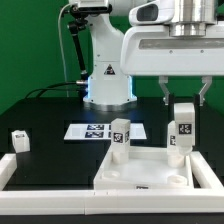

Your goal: Assemble square table

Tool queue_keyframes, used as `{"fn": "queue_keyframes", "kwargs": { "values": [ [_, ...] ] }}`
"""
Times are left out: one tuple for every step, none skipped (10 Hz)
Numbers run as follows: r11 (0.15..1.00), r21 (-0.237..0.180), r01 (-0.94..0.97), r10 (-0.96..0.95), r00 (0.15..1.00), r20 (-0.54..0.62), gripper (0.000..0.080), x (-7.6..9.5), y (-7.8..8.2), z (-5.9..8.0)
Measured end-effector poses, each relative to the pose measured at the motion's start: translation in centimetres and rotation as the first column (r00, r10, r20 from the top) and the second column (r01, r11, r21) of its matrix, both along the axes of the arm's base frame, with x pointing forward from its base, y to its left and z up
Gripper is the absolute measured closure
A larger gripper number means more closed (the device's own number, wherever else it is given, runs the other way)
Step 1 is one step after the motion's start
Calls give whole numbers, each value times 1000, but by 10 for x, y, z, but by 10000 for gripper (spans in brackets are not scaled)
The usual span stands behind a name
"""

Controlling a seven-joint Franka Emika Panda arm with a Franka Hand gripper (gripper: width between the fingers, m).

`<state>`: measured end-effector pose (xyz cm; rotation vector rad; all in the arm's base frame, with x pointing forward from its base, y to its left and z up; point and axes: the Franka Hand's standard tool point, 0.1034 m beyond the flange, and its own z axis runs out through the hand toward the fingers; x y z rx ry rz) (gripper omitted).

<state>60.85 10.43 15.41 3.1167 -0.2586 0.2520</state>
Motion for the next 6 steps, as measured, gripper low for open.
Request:
{"fn": "queue_keyframes", "kwargs": {
  "values": [
    [1000,-4,-2,2,999,33,504,3,-1,-1],
    [1000,-12,-6,7,997,76,504,3,-4,-4],
    [1000,-10,-3,4,995,98,504,4,-6,-4],
    [1000,2,-2,2,990,143,504,8,-4,-1],
    [1000,8,-6,5,987,163,504,8,-1,-4],
    [1000,8,-9,7,987,162,504,7,2,-7]
  ]
}}
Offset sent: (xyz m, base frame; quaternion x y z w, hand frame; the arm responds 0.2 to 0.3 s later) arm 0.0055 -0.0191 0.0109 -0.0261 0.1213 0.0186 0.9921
